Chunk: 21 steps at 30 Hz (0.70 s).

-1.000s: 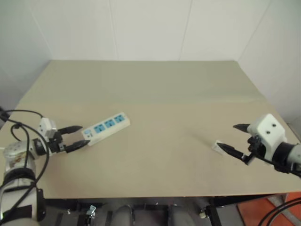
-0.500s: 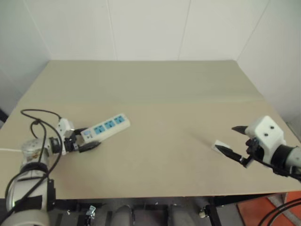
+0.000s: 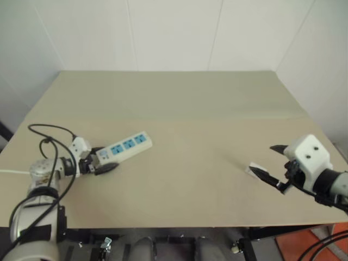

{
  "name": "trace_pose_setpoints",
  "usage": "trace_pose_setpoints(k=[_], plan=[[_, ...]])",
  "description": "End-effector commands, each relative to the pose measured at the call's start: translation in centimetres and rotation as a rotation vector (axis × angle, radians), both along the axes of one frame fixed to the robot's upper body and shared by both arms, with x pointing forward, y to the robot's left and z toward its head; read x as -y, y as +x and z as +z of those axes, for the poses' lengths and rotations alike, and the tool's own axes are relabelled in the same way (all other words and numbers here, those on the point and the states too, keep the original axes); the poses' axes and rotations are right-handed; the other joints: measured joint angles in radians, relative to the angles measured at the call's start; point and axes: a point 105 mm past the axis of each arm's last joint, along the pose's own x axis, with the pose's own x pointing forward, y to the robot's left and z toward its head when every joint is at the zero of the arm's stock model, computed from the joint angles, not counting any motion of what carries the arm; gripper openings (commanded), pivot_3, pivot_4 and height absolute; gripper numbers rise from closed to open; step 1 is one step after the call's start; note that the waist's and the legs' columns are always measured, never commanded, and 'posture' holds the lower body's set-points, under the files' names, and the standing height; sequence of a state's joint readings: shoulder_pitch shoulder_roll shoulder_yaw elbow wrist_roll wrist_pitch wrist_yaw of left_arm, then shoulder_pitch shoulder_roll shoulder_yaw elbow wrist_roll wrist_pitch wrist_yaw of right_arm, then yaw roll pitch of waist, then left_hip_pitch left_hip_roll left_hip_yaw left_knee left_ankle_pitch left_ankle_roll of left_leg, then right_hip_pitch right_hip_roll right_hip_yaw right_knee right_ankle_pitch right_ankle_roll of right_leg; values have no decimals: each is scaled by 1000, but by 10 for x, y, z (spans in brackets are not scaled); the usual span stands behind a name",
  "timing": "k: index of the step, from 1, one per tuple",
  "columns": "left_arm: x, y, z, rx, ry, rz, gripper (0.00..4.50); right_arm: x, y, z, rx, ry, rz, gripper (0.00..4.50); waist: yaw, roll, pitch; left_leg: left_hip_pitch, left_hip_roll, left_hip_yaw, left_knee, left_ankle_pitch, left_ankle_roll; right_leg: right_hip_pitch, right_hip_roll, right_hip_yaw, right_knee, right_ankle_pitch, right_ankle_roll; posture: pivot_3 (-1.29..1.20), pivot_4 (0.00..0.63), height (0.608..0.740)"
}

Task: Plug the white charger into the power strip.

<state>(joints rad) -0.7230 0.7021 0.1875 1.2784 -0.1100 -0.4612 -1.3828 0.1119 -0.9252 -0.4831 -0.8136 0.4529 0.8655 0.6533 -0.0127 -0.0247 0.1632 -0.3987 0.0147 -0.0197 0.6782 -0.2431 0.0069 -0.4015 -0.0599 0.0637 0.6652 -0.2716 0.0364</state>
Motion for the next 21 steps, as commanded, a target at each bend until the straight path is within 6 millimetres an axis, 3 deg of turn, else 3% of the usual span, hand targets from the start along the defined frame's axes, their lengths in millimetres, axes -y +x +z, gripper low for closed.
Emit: trace_pose_setpoints(k=[1, 8, 14, 21], plan=[[1, -8, -15, -51, -6, -9, 3299, -2, 0, 7, 37, -17, -2, 4500, -1, 1, 0, 0, 0, 0, 0, 0, 0, 0, 0, 0, 0, 0, 0, 0, 150, 740], [15, -3, -9, -27, -65, -47, 3316, -2, 4, 8, 47, -18, -4, 4500, 1, 2, -1, 0, 0, 0, 0, 0, 0, 0, 0, 0, 0, 0, 0, 0, 150, 740], [50, -8, -7, -39, -103, -258, 3316, -6, 8, 5, 54, -3, -6, 4500, 9, 2, -1, -1, -1, 0, 0, 0, 0, 1, 0, 0, -1, 0, 0, 0, 150, 740], [104, -2, -10, -75, -1, -485, 3316, -8, 8, 2, 52, 15, -26, 4500, 16, 2, -1, 0, -2, -1, 1, 0, 0, 2, 0, 0, -1, 0, 0, 0, 150, 740]])
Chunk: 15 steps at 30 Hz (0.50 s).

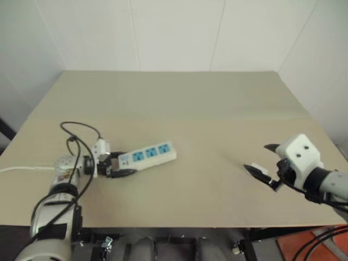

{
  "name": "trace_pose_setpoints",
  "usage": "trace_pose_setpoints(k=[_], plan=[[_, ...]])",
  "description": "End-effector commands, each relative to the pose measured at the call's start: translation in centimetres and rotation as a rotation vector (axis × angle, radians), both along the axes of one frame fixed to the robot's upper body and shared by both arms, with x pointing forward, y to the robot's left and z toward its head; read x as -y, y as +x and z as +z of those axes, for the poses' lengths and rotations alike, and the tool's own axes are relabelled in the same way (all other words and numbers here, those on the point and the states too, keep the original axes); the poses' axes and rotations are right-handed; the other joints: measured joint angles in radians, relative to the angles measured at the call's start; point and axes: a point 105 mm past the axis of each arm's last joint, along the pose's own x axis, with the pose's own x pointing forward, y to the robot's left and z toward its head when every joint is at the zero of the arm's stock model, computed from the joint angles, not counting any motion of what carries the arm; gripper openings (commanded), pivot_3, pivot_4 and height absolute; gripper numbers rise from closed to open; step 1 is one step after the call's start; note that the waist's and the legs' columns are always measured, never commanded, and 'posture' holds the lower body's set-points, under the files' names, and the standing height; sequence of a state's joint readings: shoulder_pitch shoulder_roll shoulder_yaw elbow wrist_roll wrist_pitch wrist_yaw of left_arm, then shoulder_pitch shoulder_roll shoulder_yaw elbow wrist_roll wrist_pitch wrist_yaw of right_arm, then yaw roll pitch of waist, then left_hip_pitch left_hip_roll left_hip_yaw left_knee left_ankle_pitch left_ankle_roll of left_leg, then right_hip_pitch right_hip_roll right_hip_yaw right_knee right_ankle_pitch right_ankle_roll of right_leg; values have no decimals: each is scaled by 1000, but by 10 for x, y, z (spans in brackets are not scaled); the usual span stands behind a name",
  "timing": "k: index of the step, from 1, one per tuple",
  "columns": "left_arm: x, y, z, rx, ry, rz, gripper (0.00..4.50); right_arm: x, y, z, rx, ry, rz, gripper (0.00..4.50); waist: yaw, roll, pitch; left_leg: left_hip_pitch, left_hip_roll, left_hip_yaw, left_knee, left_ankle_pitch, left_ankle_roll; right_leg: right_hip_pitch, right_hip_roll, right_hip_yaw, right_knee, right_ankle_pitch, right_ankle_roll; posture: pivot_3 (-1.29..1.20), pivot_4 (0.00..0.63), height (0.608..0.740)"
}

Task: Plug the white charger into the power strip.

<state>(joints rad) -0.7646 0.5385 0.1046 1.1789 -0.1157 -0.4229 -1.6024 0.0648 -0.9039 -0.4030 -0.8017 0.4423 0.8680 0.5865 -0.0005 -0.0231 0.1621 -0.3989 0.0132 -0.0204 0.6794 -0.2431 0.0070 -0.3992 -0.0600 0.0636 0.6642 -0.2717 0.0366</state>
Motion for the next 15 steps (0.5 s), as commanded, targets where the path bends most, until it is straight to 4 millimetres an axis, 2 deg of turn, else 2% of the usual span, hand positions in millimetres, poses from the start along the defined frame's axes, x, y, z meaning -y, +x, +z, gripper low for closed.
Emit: trace_pose_setpoints(k=[1, 6, 13, 15], plan=[[33, 6, -4, 11, 73, -103, 3316, -1, -1, 5, 35, -1, -18, 4500, 7, 0, 0, 0, 0, -1, 1, 0, 0, 1, 0, -1, 0, 0, 0, 0, 150, 740], [68, 13, 5, 110, 71, -179, 3316, -4, -7, 1, 34, 16, -40, 4500, 12, 0, 0, 0, -1, -2, 1, 0, 0, 3, 0, -1, -2, 0, 1, 0, 150, 740], [87, 13, 6, 102, 31, -218, 3316, -4, -13, -4, 35, 32, -83, 4500, 9, 0, 0, 0, -1, -3, 1, 0, 0, 3, 1, -1, -2, 0, 1, 0, 150, 740], [90, 13, 9, 17, -15, -225, 3316, -4, -14, -5, 34, 34, -92, 4500, 11, 0, 0, 0, -1, -3, 1, 0, 0, 3, 0, -1, -2, 0, 1, 0, 150, 740]])
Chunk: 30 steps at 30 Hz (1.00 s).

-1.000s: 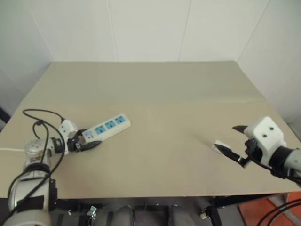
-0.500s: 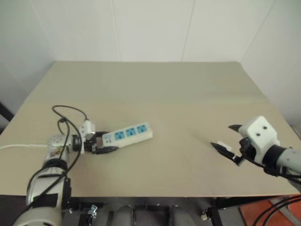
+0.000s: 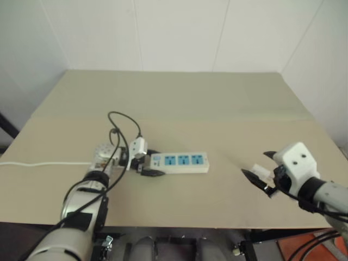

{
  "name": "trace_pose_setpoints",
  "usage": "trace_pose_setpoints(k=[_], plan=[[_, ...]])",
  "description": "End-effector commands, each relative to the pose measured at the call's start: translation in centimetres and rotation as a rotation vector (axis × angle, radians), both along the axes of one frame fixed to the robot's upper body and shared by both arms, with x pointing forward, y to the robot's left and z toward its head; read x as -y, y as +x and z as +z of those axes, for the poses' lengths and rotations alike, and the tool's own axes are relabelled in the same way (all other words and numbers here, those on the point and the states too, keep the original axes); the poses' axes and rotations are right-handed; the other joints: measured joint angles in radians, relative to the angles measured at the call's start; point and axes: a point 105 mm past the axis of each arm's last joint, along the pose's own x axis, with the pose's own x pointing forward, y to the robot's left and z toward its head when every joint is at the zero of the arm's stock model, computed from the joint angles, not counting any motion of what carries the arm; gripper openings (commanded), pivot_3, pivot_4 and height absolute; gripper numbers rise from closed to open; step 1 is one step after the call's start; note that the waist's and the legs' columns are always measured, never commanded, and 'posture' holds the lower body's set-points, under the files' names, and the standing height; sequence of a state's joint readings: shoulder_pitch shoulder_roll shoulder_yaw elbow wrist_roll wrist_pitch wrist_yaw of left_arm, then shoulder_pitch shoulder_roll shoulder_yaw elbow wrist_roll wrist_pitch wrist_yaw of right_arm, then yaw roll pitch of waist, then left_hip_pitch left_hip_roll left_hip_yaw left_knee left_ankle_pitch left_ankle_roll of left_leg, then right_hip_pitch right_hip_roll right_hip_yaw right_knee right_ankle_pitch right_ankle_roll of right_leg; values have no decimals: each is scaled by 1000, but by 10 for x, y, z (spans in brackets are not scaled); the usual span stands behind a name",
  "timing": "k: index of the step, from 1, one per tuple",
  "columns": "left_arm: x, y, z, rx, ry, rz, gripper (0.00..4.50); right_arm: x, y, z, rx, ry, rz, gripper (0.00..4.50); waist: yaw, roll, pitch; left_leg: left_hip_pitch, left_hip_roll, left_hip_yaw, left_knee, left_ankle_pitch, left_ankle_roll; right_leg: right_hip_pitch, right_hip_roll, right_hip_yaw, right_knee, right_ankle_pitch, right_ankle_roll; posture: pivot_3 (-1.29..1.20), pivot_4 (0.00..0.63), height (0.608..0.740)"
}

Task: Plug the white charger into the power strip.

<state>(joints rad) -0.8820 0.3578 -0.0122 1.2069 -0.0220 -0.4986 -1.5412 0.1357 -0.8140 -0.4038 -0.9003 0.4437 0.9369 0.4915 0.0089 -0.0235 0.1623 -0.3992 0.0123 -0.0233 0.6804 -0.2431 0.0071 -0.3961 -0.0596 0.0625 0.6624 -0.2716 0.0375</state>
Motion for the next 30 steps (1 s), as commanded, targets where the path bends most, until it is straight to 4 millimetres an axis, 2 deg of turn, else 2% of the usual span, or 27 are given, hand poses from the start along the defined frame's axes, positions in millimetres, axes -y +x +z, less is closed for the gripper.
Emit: trace_pose_setpoints(k=[1, 2, 3, 5, 7, 14, 22, 26, 30], plan=[[10, 1, 9, -97, -77, -23, 3316, 1, -3, 8, 46, -18, -23, 4500, 2, 0, 0, 0, 0, 0, 0, 0, 0, 0, 0, 0, 0, 0, 0, 0, 150, 740], [11, 1, 11, -101, -95, -30, 3316, 1, -3, 8, 46, -17, -26, 4500, 1, 0, 0, 0, 0, 0, 0, 0, 0, 0, 0, -1, 0, 0, 0, 0, 150, 740], [12, 1, 13, -86, -104, -38, 4034, 1, -3, 8, 46, -16, -29, 4500, -1, 0, 0, 0, 0, 0, 0, 0, 0, 0, 0, -1, 0, 0, 0, 0, 150, 740], [14, 1, 17, -43, -136, -41, 4465, 1, -2, 8, 48, -12, -32, 4500, -2, 0, 0, -1, 0, 0, 0, 0, 0, 0, 0, -1, -1, 0, 0, 0, 150, 740], [15, 3, 21, -5, -179, -22, 4465, 1, -1, 7, 48, -10, -32, 4500, -3, 0, 0, -1, 0, -1, 0, 0, 0, 0, 0, -1, -1, 0, 0, 0, 150, 740], [8, 4, 26, -29, -232, -2, 4465, 0, 2, 8, 50, -6, -25, 4500, -21, -1, 0, -1, 0, -1, 0, 0, 0, 0, 0, -1, -1, 0, 0, 0, 150, 740], [-13, -1, 15, -80, -179, 35, 4465, 0, 1, 7, 42, -12, -15, 4500, -26, -1, 0, 0, 0, -1, 0, 0, 0, 0, 0, 0, 0, 0, 0, 0, 150, 740], [-15, -1, 22, -122, -251, 49, 4465, 1, 1, 7, 35, -20, -17, 4500, -25, -1, 0, 0, 0, -1, 0, 0, 0, 0, 0, 0, 0, 0, 0, 0, 150, 740], [-14, -7, 12, -125, -207, 25, 4465, 2, 1, 6, 30, -23, -24, 4500, -23, -1, 0, -1, 0, -1, 0, 0, 0, 0, 0, 0, -1, 0, 0, 0, 150, 740]])
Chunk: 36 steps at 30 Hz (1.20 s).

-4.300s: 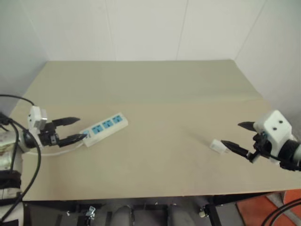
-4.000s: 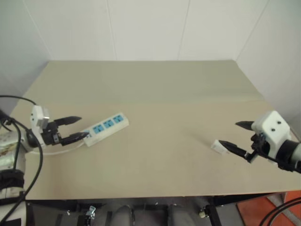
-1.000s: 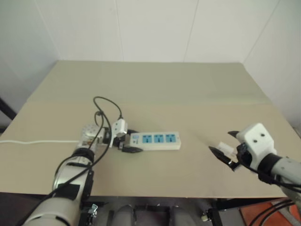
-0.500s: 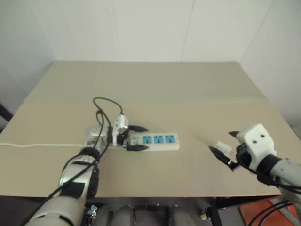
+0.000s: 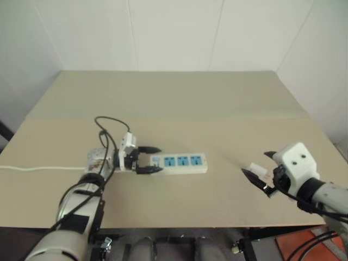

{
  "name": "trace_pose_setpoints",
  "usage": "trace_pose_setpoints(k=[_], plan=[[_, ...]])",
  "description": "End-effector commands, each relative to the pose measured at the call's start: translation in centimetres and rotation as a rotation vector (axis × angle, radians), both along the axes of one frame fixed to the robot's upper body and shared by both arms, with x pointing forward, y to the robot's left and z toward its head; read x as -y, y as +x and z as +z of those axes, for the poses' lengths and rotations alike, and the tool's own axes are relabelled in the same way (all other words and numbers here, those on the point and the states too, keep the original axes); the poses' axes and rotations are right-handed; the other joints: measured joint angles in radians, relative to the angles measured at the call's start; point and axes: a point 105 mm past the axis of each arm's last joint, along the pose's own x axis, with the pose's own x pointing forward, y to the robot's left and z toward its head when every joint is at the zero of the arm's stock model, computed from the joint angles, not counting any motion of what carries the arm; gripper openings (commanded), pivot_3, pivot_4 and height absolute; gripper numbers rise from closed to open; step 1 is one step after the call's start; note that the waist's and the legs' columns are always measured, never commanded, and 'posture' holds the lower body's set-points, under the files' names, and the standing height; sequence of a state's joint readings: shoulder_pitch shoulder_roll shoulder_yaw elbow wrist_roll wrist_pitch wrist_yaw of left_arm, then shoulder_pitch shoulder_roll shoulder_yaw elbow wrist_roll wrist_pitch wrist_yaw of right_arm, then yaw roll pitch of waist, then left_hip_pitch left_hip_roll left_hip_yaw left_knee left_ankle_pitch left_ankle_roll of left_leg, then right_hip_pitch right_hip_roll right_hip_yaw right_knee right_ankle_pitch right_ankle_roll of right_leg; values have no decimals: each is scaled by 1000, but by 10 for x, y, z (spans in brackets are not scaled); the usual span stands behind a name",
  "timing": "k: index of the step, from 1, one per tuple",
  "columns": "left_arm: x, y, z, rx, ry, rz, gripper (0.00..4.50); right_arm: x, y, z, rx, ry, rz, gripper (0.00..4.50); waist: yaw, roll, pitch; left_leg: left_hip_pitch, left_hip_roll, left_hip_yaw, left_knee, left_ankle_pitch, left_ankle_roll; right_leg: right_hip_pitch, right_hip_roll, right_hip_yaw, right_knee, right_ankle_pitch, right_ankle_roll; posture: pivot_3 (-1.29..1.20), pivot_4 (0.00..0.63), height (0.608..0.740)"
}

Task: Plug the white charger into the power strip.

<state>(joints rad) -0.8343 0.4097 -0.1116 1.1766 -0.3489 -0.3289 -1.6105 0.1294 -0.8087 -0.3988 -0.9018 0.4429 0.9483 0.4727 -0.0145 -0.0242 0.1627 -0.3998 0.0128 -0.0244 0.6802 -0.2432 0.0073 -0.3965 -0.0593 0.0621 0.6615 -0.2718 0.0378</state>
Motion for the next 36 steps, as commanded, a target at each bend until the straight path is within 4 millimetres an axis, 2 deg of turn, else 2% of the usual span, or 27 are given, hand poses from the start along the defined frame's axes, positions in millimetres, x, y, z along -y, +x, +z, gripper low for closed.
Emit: trace_pose_setpoints(k=[1, 8, 12, 22, 25, 27, 31, 36], plan=[[1, -1, 5, 38, -4, -19, 4465, 1, 0, 6, 26, -26, -7, 4500, 0, 0, 0, 0, 0, 0, 0, 0, 0, 0, 0, 0, 0, 0, 0, 0, 150, 740], [-1, 1, 1, 31, 16, -2, 4465, 2, -1, 9, 31, -31, -17, 4500, 0, 0, 0, 0, 0, 0, 0, 0, 0, 0, 0, 0, 0, 0, 0, 0, 150, 740], [-4, -2, -10, 31, 73, -7, 4465, 4, -3, 9, 33, -33, -26, 4500, 0, 0, 0, 0, 0, 0, 0, 0, 0, 0, 0, 0, 0, 0, 0, 0, 150, 740], [2, 0, -17, 39, 97, 11, 4465, 1, -3, 10, 44, -17, -34, 4500, 2, 0, 0, 3, 0, 0, 0, 0, 0, 3, 0, 0, 0, 0, 0, 0, 150, 740], [-1, -3, -24, 34, 144, 2, 3907, 0, -2, 10, 47, -15, -35, 4500, 2, 0, 0, 6, 0, 0, 0, 0, 0, 6, 0, 0, 0, 0, 0, 0, 150, 740], [-1, -3, -25, 28, 150, 5, 3339, -1, -1, 10, 48, -13, -36, 4500, 1, 0, 0, 8, 0, 0, -1, 0, 0, 8, 0, 0, 0, 0, 1, 0, 150, 740], [-1, -3, -26, 25, 160, 3, 3312, -2, 1, 7, 35, -14, -38, 4500, 1, 0, 0, 9, 0, 0, -1, 0, 0, 8, 0, 0, 0, -1, 2, 0, 150, 740], [-1, -3, -22, 45, 184, -25, 3312, 7, 15, 7, -66, -54, -39, 4500, 0, 0, 0, 9, 0, 1, -1, 0, 0, 8, 0, 1, 0, -1, 2, 0, 150, 740]])
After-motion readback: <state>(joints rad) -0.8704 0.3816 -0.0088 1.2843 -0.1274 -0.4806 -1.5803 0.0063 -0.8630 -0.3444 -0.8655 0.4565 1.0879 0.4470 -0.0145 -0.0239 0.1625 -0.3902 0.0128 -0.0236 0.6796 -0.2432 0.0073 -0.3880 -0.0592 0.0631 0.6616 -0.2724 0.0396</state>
